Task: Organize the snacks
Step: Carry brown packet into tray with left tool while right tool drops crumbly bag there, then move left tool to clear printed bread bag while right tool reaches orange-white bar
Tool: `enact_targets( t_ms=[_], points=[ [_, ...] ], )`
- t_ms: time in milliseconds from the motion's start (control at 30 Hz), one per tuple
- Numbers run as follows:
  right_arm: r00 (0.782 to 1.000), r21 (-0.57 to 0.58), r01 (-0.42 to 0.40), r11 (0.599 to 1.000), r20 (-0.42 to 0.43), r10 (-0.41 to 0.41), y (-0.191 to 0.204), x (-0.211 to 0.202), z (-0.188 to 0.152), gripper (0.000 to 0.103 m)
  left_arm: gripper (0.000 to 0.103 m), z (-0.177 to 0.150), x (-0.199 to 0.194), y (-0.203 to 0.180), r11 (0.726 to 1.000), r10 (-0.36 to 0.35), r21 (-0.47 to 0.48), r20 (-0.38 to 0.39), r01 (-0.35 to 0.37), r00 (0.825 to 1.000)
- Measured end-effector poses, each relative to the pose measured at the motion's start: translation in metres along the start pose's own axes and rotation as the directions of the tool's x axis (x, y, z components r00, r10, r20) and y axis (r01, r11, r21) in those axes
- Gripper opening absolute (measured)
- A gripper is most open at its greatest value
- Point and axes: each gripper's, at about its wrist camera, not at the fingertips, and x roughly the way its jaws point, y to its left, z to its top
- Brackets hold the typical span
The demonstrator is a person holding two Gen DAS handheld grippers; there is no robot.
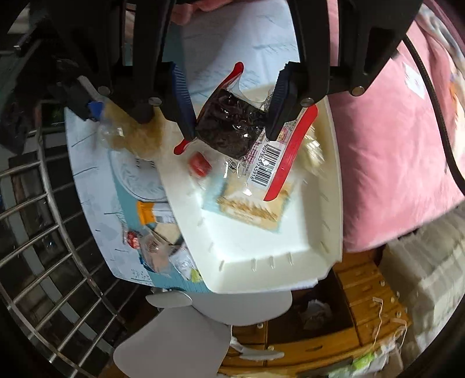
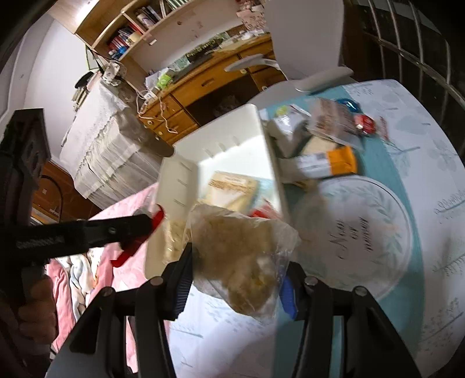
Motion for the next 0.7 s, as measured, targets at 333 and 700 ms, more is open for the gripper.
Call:
enact_targets(
  t_ms=[333,700],
  points=[
    [0.997,0.030,0.013,0.999,0.082,-0.016,0.027,0.007,0.020,0.054,0.050,0.032,0.013,0.042,0.999,0.025,0.031,-0.014,-0.024,1.000],
    [0.994,0.138,0.088,0.987,0.048,-0.095,0.000,0.000,0.006,0.063,0.070,0.029,0.017,0.037,0.999,-0.005,0.041,-0.051,0.007,0.999]
  ],
)
